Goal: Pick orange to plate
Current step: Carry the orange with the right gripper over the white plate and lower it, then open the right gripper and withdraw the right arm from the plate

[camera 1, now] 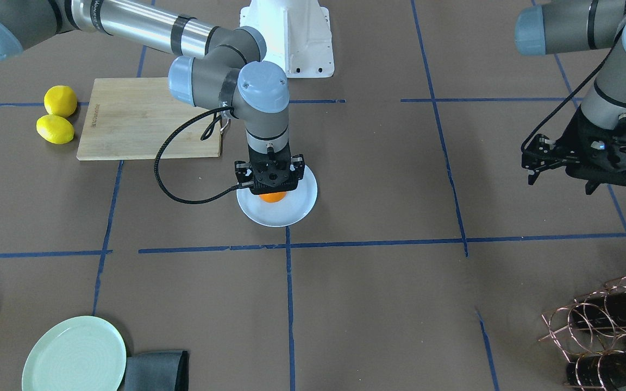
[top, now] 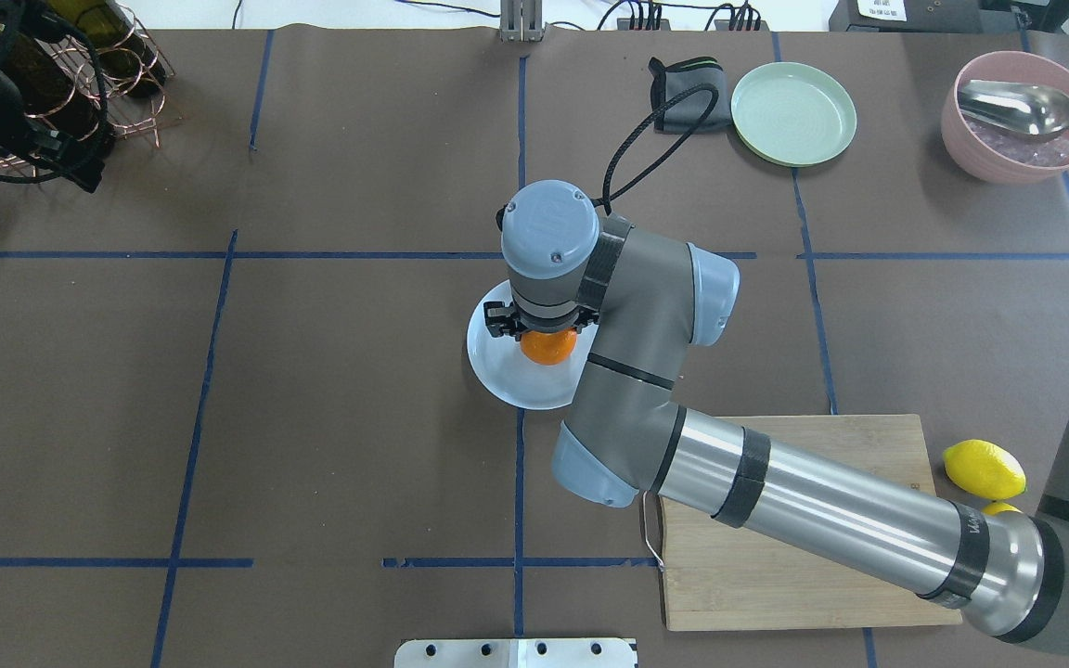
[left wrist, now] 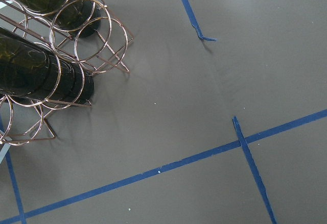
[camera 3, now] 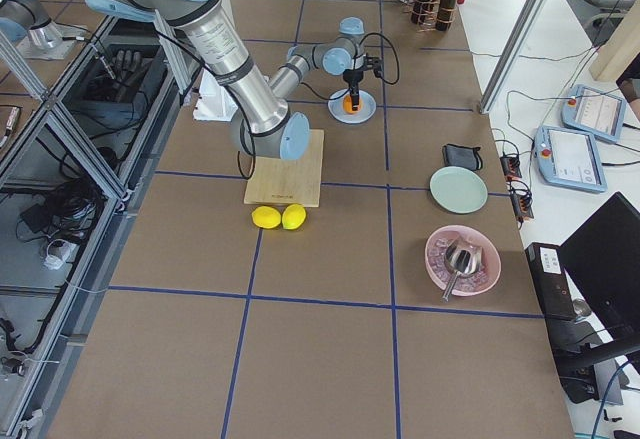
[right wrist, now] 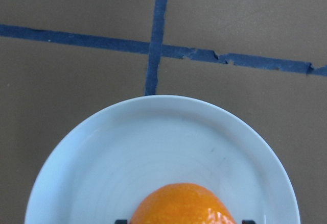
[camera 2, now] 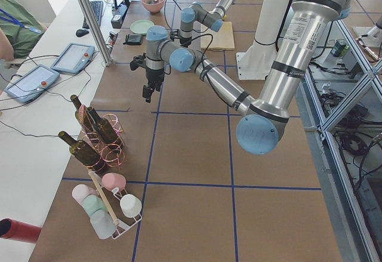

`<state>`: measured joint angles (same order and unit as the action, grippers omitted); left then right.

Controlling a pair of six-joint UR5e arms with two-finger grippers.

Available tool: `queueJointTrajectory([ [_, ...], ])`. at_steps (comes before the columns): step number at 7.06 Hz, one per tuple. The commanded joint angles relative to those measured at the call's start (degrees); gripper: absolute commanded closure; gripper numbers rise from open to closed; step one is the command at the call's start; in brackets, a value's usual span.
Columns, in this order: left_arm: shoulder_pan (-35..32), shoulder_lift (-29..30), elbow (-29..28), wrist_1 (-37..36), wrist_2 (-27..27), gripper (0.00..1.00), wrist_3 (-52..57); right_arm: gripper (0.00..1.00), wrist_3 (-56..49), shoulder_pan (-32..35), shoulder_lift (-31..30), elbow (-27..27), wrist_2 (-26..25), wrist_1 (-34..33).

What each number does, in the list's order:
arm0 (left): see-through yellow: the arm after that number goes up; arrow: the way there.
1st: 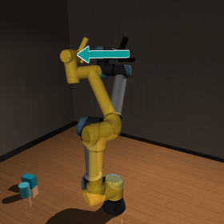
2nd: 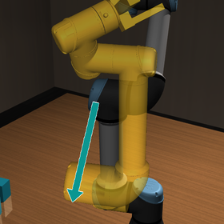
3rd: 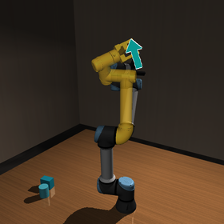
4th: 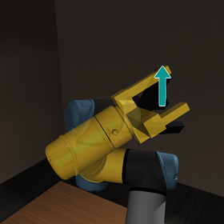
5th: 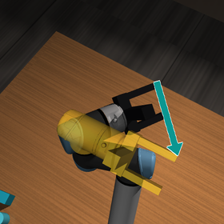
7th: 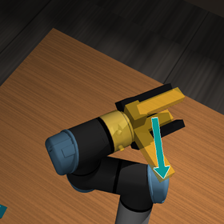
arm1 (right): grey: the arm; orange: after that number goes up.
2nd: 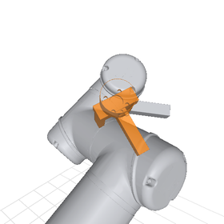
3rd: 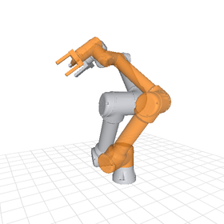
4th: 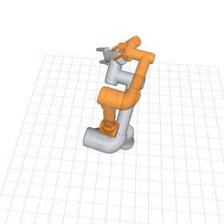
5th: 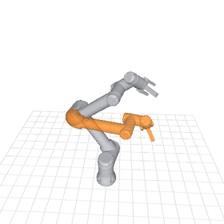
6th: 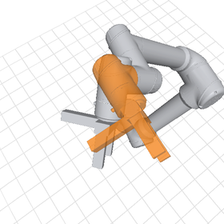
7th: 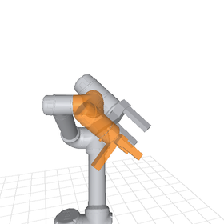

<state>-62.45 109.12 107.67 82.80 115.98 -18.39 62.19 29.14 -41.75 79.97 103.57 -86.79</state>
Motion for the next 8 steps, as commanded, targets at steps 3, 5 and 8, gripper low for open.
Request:
queueJointTrajectory([
  [3,-0.6,0.0,-0.3,0.1,-0.1,0.00,0.2,0.00,-0.8,3.5,2.3,2.1,2.0,-3.7],
  [5,-6.8,-1.9,-1.3,0.1,0.6,0.00,11.7,0.00,-4.2,9.4,-1.1,11.6,7.8,-12.1],
  [8,-16.1,-10.6,-3.3,0.4,9.8,0.00,15.0,0.00,-24.2,24.1,-16.7,21.0,18.5,-12.8],
])
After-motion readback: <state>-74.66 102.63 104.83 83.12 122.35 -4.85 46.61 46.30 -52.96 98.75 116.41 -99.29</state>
